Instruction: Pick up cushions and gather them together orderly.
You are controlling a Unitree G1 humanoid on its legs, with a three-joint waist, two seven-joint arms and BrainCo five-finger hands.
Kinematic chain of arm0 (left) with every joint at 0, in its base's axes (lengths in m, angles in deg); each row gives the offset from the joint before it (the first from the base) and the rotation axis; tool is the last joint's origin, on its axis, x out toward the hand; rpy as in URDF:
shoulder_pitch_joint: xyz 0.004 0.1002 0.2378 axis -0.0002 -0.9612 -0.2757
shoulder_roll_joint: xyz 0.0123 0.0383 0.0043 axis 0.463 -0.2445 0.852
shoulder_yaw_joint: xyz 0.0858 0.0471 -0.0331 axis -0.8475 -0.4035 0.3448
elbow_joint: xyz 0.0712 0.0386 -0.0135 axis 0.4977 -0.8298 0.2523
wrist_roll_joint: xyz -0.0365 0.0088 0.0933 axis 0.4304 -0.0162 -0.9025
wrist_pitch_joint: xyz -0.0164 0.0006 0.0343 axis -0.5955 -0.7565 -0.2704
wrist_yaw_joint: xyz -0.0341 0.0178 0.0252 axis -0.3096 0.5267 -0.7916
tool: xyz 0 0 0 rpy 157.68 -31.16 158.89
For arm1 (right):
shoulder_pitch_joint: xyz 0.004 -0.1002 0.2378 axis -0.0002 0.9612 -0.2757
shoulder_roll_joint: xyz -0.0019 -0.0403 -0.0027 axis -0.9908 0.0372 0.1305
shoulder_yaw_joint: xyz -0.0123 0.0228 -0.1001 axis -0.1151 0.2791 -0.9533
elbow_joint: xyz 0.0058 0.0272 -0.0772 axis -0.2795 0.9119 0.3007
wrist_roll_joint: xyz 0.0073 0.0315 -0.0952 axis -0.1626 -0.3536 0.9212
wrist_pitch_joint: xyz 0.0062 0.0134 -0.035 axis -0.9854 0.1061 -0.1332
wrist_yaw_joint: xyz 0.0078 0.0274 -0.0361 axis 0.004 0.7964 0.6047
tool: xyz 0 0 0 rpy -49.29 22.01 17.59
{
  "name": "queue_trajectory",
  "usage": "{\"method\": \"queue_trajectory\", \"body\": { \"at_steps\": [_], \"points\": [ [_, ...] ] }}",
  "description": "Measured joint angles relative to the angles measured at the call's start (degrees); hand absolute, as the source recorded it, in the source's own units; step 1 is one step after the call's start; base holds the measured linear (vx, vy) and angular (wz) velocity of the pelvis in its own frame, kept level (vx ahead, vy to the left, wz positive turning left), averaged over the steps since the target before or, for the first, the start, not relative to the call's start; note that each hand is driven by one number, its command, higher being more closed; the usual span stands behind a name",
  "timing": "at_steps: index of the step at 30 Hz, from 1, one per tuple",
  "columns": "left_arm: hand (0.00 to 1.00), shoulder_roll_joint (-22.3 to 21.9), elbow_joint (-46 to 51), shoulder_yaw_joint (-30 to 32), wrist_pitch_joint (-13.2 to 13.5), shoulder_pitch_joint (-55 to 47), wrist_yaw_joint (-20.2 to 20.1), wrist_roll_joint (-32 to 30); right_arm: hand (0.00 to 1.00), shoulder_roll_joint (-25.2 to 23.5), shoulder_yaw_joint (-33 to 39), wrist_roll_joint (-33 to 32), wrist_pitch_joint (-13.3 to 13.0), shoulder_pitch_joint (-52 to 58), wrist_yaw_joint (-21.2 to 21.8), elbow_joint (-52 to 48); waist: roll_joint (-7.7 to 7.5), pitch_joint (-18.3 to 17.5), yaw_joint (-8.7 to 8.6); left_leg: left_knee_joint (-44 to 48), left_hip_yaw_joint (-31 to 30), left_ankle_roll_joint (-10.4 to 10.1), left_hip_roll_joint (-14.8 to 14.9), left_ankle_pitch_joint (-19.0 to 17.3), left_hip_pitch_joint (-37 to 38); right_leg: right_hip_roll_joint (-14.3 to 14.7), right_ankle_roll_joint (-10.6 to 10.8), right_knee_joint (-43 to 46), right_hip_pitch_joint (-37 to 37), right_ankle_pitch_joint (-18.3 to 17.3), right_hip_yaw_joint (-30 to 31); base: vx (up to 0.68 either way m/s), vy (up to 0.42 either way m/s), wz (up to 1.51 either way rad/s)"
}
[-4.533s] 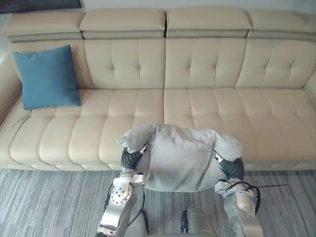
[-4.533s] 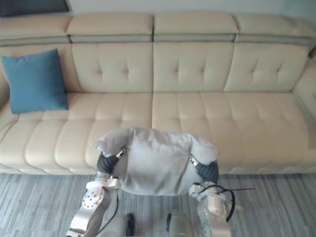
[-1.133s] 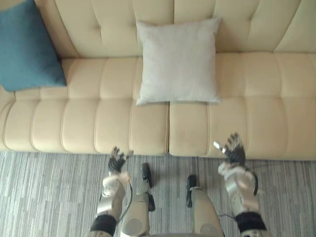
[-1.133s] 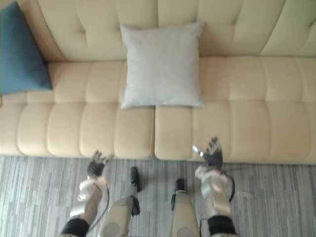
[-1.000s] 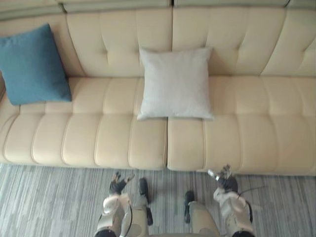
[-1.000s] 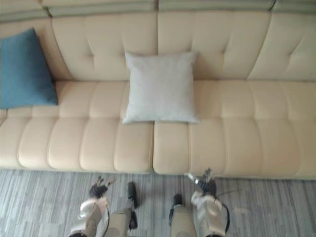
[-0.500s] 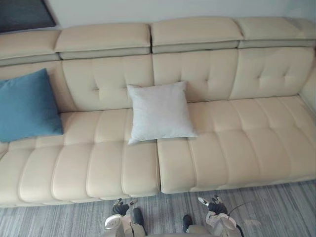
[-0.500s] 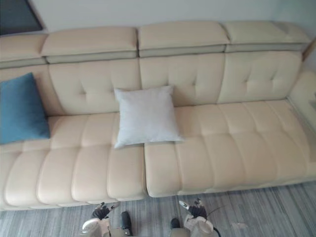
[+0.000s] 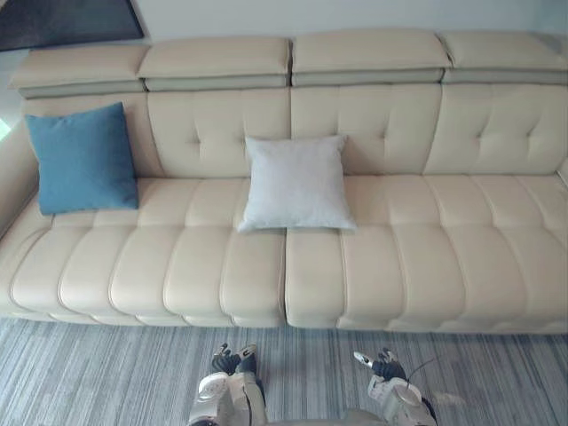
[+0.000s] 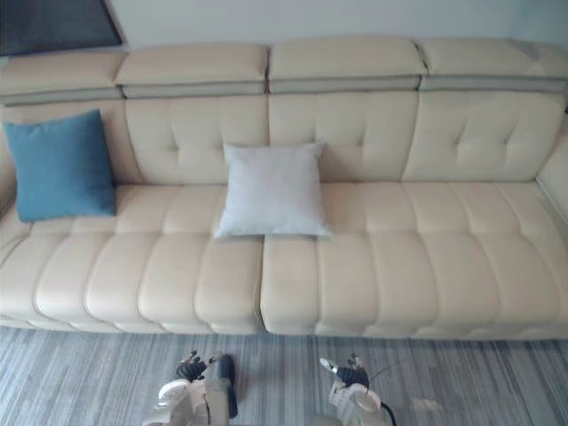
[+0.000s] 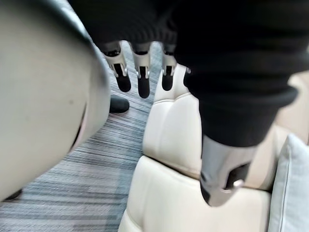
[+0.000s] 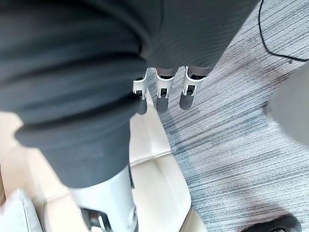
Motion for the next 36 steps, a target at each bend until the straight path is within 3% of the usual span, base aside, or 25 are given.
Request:
{"method": "queue_trajectory", "body": {
  "at_steps": [1, 3, 4, 5, 6, 8, 9, 11, 13, 15, 19, 23, 26, 27, 28, 29, 30, 31, 32, 33, 36],
  "points": [
    [0.00, 0.3, 0.6, 0.0, -0.1, 0.0, -0.1, 0.0, 0.00, 0.1, 0.8, 0.0, 0.2, 0.2, -0.3, 1.0, -1.12, 0.2, 0.31, 5.0, 0.0, 1.4, -1.5, -4.7, 0.4, -1.3, -0.9, -0.4, -0.1, 0.8, -0.7, -0.44, -0.090, 0.25],
    [0.00, 0.3, 0.7, 0.0, -0.3, -0.3, -0.4, 0.0, 0.00, 0.5, 1.0, 0.0, 0.2, 0.4, -0.3, 1.6, -2.02, 0.3, -0.43, 13.3, -0.5, 2.7, -3.4, -11.1, 0.7, -2.7, -0.6, -3.0, -0.2, 2.8, -0.7, -0.30, -0.042, 0.16],
    [0.00, 0.2, 0.8, -0.1, -0.3, -0.3, -0.4, 0.0, 0.00, 0.5, 1.0, 0.0, 0.3, 0.4, -0.3, 1.6, -2.10, 0.3, -0.54, 15.0, -0.6, 2.8, -3.6, -12.4, 0.7, -2.9, -0.5, -3.8, -0.3, 3.5, -0.6, -0.25, 0.040, 0.08],
    [0.00, 0.1, 0.9, -0.2, -0.3, -0.3, -0.5, 0.0, 0.00, 0.6, 0.9, 0.0, 0.4, 0.5, -0.2, 1.6, -2.19, 0.2, -0.73, 19.1, -1.3, 3.0, -3.9, -16.5, 1.6, -3.1, 0.0, -5.4, -0.9, 4.9, 0.3, -0.20, 0.119, -0.15],
    [0.00, 0.2, 0.9, -0.1, -0.4, -0.5, -0.6, 0.0, 0.00, 0.4, 0.8, 0.0, 0.7, 0.6, 0.1, 1.6, -2.17, 0.1, -0.75, 21.9, -2.6, 2.4, -4.4, -20.7, 3.2, -3.4, 0.6, -5.7, -1.5, 6.0, 1.3, -0.16, 0.149, -0.20],
    [0.00, 0.1, 0.8, 0.4, -0.4, -1.3, -0.8, 0.2, 0.00, 0.0, 0.9, 0.1, 0.9, 0.8, 0.3, 1.8, -2.07, 0.1, -0.75, 21.7, -5.0, 0.8, -5.7, -24.9, 6.0, -3.4, 1.8, -5.6, -2.4, 6.7, 3.1, -0.14, 0.204, -0.49],
    [0.00, -0.2, 0.7, 1.4, -0.5, -1.9, -0.9, 0.2, 0.00, 0.0, 0.9, 0.1, 1.2, 0.8, 0.6, 1.9, -1.14, -0.7, -0.77, 17.9, -5.5, 0.1, -5.7, -28.3, 8.9, -2.6, 3.0, -5.2, -2.9, 7.0, 5.2, -0.12, 0.226, -0.70],
    [0.00, 0.5, 0.6, 2.1, -0.6, -2.5, -0.8, 0.5, 0.00, -0.4, 1.0, 0.1, 1.3, 0.8, 1.0, 2.4, -1.84, -1.2, -0.83, 16.7, -3.2, 0.8, -6.4, -29.0, 9.7, -2.9, 3.9, -6.1, -3.1, 8.0, 7.4, -0.05, 0.196, -0.63],
    [0.00, 1.3, -0.3, 2.0, -0.6, -2.9, -0.9, 0.5, 0.00, -0.9, 1.2, 0.1, 1.4, 2.1, 1.4, 2.5, -3.41, -3.1, -0.97, 13.9, 0.0, 1.3, -7.7, -28.9, 11.3, -3.8, 5.0, -10.7, -1.9, 11.4, 10.1, -0.02, 0.239, -0.62],
    [0.00, 1.4, -0.8, 2.0, -0.7, -3.0, -0.9, 0.0, 0.00, -1.1, 1.8, 0.1, 1.2, 2.3, 1.4, 2.5, -3.58, -3.3, -1.46, 12.6, 1.2, 1.4, -8.3, -28.9, 12.7, -4.5, 5.2, -13.0, -0.8, 12.8, 10.8, 0.02, 0.146, -0.34],
    [0.00, 1.3, -2.1, 2.0, -0.8, -3.2, -1.7, -1.5, 0.00, -1.3, 5.3, 0.0, 1.2, 3.2, 2.0, 2.6, -2.64, -5.2, -2.33, 10.6, 3.9, 1.8, -8.7, -28.5, 15.0, -3.9, 6.2, -16.0, 0.0, 14.6, 13.5, 0.11, 0.062, -0.30],
    [0.00, 0.8, -3.8, 2.0, -0.9, -2.5, -2.1, -3.0, 0.00, -1.2, 7.4, 0.0, 1.2, 3.0, 2.3, 2.7, -1.59, -5.4, -2.50, 10.1, 5.0, 1.9, -8.1, -28.4, 16.3, -2.3, 5.7, -18.0, -0.2, 15.9, 17.1, 0.15, 0.004, -0.64],
    [0.00, 0.6, -4.2, 2.0, -1.0, -2.2, -2.2, -3.3, 0.00, -0.7, 8.2, 0.0, 1.2, 2.3, 2.4, 3.6, -1.29, -5.4, -2.32, 9.9, 6.7, 1.9, -6.9, -28.4, 17.2, 0.1, 4.9, -20.0, -1.9, 19.3, 21.2, 0.09, -0.024, -1.26],
    [0.00, 0.5, -4.2, 2.0, -1.0, -2.1, -2.2, -3.3, 0.00, -0.5, 8.2, 0.0, 1.3, 1.3, 2.5, 4.2, -0.94, -5.3, -2.07, 9.2, 8.8, 2.0, -6.0, -28.3, 17.8, 1.8, 4.0, -20.1, -3.9, 22.1, 19.3, 0.05, -0.027, -1.98],
    [0.00, 0.5, -4.2, 1.8, -1.1, -2.1, -2.2, -3.3, 0.00, -0.4, 8.2, 0.1, 1.2, 0.4, 2.5, 4.1, -0.13, -4.9, -1.54, 7.8, 11.7, 2.2, -4.6, -28.1, 19.1, 2.5, 1.8, -21.7, -5.0, 24.9, 13.9, 0.06, -0.057, -2.05],
    [0.00, 0.5, -4.2, 1.6, -1.2, -2.1, -2.2, -3.3, 0.00, -0.2, 8.3, 0.1, 1.3, -0.3, 2.5, 4.0, 0.36, -4.5, -1.67, 7.1, 13.5, 2.1, -4.3, -28.1, 19.8, 2.0, -0.1, -21.8, -5.2, 23.7, 8.1, 0.06, -0.081, -1.62],
    [0.00, 0.7, -4.1, 0.5, -1.2, -2.0, -2.2, -3.3, 0.00, 0.0, 8.8, 0.1, 1.4, -0.2, 2.4, 4.1, -0.48, -4.3, -2.27, 6.2, 15.8, 2.1, -5.1, -28.1, 21.2, -0.2, -2.1, -19.9, -5.2, 20.1, -2.9, 0.04, -0.094, -1.10],
    [0.00, 0.8, -4.1, -1.7, -1.4, -1.2, -2.3, -3.3, 0.00, 0.7, 10.1, 0.3, 1.5, 0.1, 2.3, 4.1, 0.89, -3.2, -2.92, 6.3, 17.9, 1.9, -5.0, -28.0, 22.9, -3.1, -2.6, -17.7, -5.0, 18.9, -12.6, 0.02, -0.052, -1.07],
    [0.00, 1.4, -4.0, -3.0, -1.3, -1.1, -2.5, -3.3, 0.00, 1.0, 10.7, 0.6, 1.5, 0.7, 2.2, 4.0, 0.63, -3.3, -2.79, 6.6, 18.6, 1.9, -5.0, -28.0, 23.9, -4.2, -2.0, -16.7, -4.1, 18.8, -15.5, 0.04, -0.068, -0.94],
    [0.00, 1.7, -4.1, -3.9, -1.4, -1.3, -2.6, -3.2, 0.00, 1.6, 10.8, 1.8, 1.5, 1.1, 2.2, 4.2, 1.11, -3.1, -3.01, 7.6, 18.4, 1.9, -4.8, -28.0, 24.6, -3.7, -1.2, -16.1, -3.7, 18.6, -14.4, 0.06, -0.092, -0.75],
    [0.00, 1.9, -2.6, -4.9, -1.3, -1.1, -3.3, -3.2, 0.00, 2.3, 10.4, 2.2, 1.6, 3.1, 2.2, 4.3, 1.20, -1.8, -3.21, 26.5, 14.7, 1.4, 0.4, -26.8, 19.5, -1.7, -1.6, -15.0, -2.1, 15.8, -11.4, 0.05, -0.170, -0.58]
  ]
}}
